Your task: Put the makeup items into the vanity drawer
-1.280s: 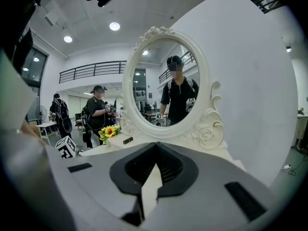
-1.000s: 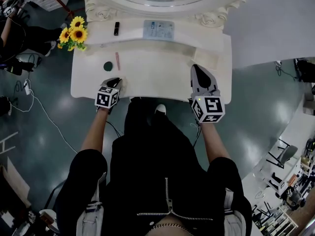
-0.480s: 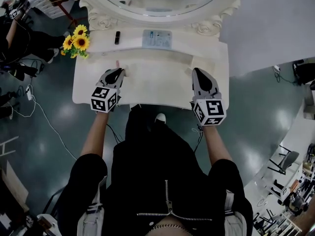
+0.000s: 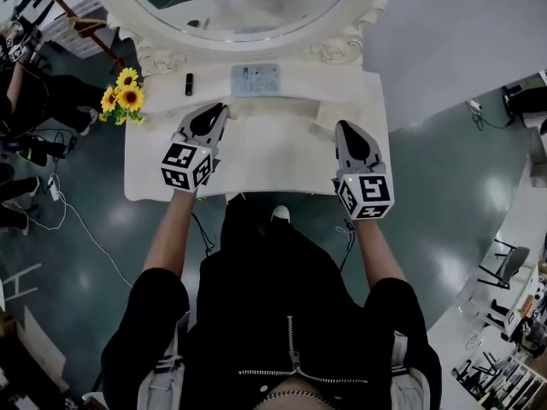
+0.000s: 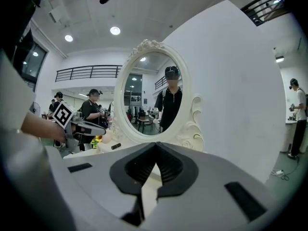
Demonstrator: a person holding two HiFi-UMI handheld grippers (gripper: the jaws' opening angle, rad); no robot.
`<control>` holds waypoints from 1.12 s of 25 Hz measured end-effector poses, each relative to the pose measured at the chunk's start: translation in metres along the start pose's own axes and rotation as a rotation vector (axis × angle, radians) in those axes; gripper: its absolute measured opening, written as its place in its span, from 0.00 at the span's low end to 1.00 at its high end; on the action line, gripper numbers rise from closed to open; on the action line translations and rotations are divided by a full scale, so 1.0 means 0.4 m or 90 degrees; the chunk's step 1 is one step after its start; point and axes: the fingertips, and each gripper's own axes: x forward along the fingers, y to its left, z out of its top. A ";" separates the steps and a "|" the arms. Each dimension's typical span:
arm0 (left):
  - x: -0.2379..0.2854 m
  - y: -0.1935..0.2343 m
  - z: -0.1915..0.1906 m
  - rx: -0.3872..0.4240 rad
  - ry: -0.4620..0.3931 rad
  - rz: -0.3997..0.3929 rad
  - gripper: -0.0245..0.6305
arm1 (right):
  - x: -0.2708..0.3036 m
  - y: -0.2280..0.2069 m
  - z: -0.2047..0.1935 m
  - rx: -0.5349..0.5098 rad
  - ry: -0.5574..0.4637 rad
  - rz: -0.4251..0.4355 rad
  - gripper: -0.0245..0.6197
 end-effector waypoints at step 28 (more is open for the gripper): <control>0.578 -0.499 -0.184 0.085 0.172 -0.299 0.10 | -0.247 -0.265 -0.165 0.112 0.056 -0.241 0.05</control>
